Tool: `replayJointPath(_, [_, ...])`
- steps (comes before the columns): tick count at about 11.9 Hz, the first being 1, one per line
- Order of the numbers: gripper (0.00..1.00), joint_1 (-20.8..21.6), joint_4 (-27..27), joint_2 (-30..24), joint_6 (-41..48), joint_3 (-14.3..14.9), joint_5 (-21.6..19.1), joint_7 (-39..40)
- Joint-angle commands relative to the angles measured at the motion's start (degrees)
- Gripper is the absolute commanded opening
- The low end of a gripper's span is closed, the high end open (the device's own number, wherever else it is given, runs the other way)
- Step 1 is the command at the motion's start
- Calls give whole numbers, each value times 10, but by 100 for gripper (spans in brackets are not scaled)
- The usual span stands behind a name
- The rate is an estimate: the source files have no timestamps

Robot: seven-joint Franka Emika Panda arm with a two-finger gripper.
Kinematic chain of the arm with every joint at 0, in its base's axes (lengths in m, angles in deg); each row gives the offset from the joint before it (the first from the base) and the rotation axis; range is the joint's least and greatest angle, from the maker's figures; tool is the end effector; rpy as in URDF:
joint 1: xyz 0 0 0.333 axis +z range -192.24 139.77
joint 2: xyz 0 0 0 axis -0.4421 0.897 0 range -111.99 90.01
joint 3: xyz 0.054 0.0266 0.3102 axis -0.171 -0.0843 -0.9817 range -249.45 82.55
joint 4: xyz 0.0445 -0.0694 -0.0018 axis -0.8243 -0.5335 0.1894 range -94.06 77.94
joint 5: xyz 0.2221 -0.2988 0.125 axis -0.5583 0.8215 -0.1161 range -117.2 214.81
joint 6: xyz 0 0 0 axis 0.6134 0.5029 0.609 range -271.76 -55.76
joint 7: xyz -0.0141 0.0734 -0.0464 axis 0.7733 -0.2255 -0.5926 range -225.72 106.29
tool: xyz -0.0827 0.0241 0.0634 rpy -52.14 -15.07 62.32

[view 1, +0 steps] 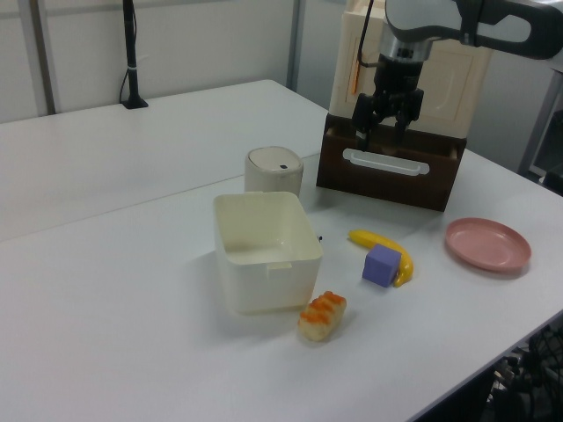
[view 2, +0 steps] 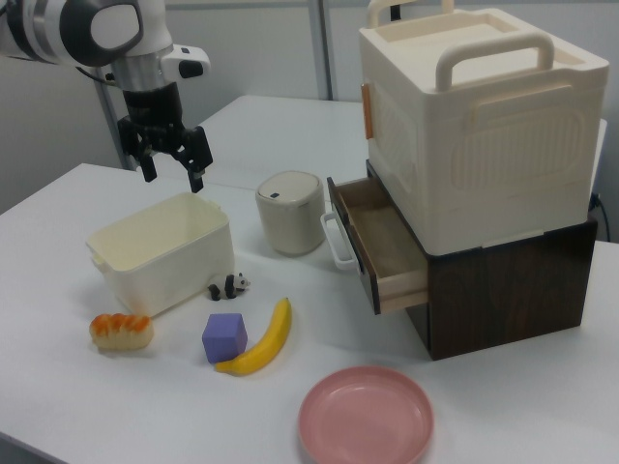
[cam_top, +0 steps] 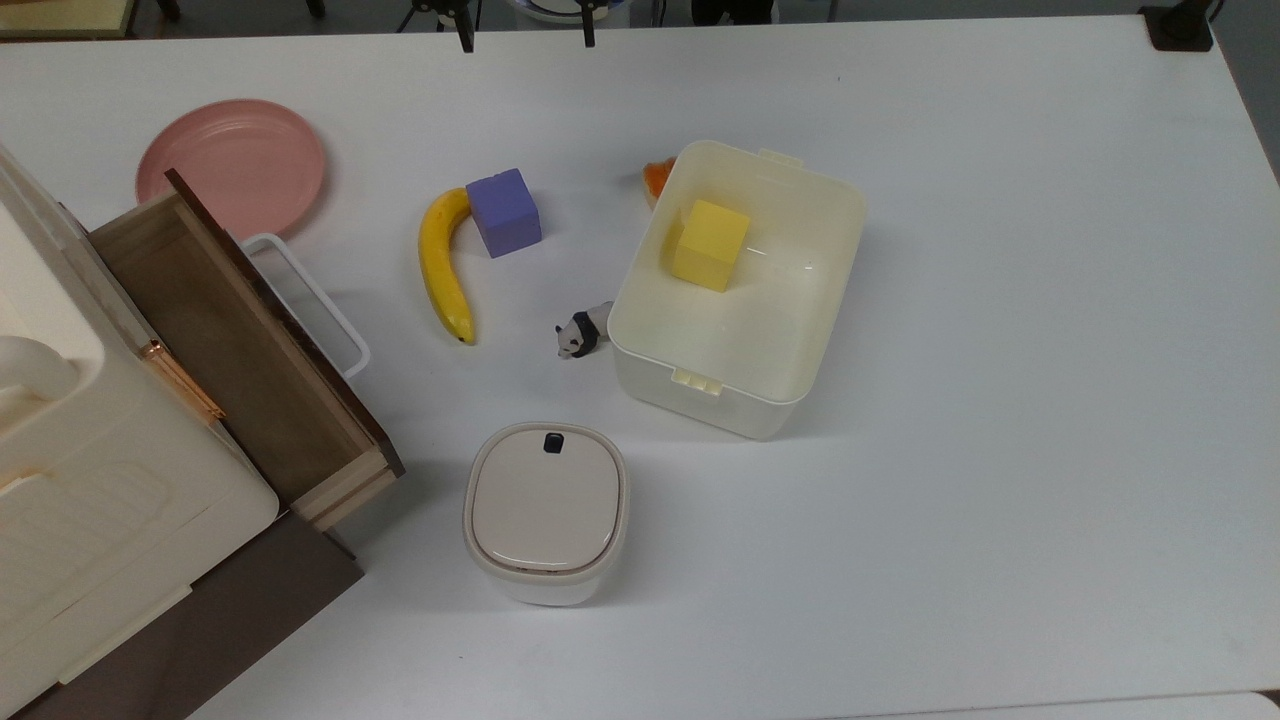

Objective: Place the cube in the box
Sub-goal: 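Move the gripper from above the box toward the purple cube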

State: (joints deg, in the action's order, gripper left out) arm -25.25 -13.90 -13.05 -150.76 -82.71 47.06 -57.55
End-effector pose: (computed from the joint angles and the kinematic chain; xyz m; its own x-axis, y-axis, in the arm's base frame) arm 0.5479 0.0053 0.6022 0.9992 0.0398 0.0049 0.0400 -0.9987 -0.0307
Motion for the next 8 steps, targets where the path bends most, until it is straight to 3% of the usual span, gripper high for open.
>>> replayJointPath(1, [100, -3, 31, -6, 35, 7, -14, 11])
replayJointPath(8, [100, -17, 1, -34, 36, 9, -18, 2])
